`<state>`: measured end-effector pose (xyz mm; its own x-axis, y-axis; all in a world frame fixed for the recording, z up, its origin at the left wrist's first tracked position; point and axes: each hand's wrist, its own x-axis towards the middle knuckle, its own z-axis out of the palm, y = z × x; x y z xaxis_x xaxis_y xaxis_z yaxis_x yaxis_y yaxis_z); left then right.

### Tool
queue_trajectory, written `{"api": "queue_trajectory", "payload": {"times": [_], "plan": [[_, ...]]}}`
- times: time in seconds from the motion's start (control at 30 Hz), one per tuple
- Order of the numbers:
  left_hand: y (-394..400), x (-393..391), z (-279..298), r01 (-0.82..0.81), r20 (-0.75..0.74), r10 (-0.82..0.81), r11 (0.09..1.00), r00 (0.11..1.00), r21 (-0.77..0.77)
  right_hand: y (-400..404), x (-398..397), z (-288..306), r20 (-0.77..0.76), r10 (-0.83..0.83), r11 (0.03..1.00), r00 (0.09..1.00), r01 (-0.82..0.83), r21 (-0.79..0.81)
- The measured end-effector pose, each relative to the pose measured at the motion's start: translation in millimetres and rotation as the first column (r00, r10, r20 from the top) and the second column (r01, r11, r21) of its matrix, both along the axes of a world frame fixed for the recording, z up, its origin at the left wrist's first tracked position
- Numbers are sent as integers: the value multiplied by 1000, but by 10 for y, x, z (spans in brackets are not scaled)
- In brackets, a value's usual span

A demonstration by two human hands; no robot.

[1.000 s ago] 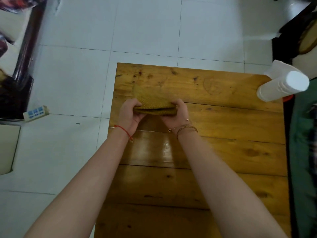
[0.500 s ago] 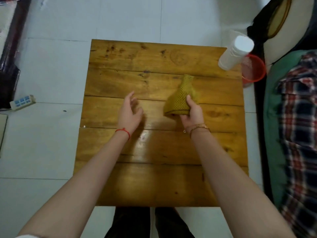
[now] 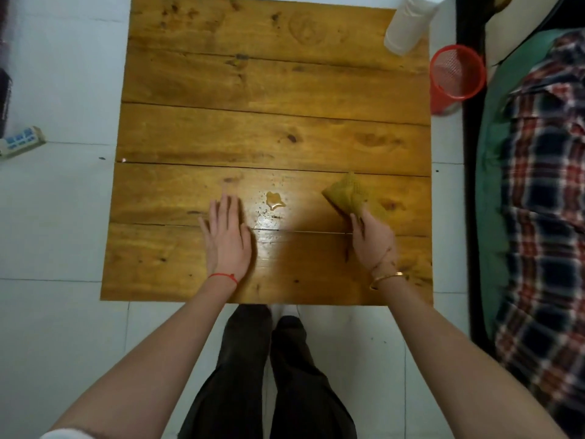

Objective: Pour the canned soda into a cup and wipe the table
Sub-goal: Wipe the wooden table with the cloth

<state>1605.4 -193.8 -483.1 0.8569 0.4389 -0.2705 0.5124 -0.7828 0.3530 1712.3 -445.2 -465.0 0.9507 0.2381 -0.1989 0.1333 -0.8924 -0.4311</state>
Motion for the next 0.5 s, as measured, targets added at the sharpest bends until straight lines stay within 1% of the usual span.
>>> {"api": "queue_trajectory", "payload": {"times": [0.07, 0.17, 0.2, 0.3, 0.37, 0.43, 0.5], "plan": [[-37, -112, -37, 8, -17, -8, 1000, 1000, -4, 2, -258, -60, 16, 111, 994, 994, -111, -10], [-46, -204, -83, 12, -25, -11, 1000, 1000, 17, 37, -595, -195, 102, 253, 967, 962, -249, -52], [-42, -223, -100, 13, -25, -12, 1000, 1000, 25, 37, -673, -259, 108, 291, 956, 951, -286, -56], [-10, -254, -170, 20, -21, -19, 998, 1000, 57, 32, -842, -346, 29, 395, 918, 918, -394, -39], [13, -257, -226, 24, -16, -23, 998, 1000, 65, 37, -899, -376, 10, 482, 875, 876, -481, -50], [42, -255, -289, 30, -14, -29, 997, 999, 77, 88, -887, -386, 27, 487, 873, 873, -486, -39], [85, -255, -355, 33, -12, -32, 995, 999, 89, 168, -798, -434, 54, 414, 910, 909, -411, -50]]}}
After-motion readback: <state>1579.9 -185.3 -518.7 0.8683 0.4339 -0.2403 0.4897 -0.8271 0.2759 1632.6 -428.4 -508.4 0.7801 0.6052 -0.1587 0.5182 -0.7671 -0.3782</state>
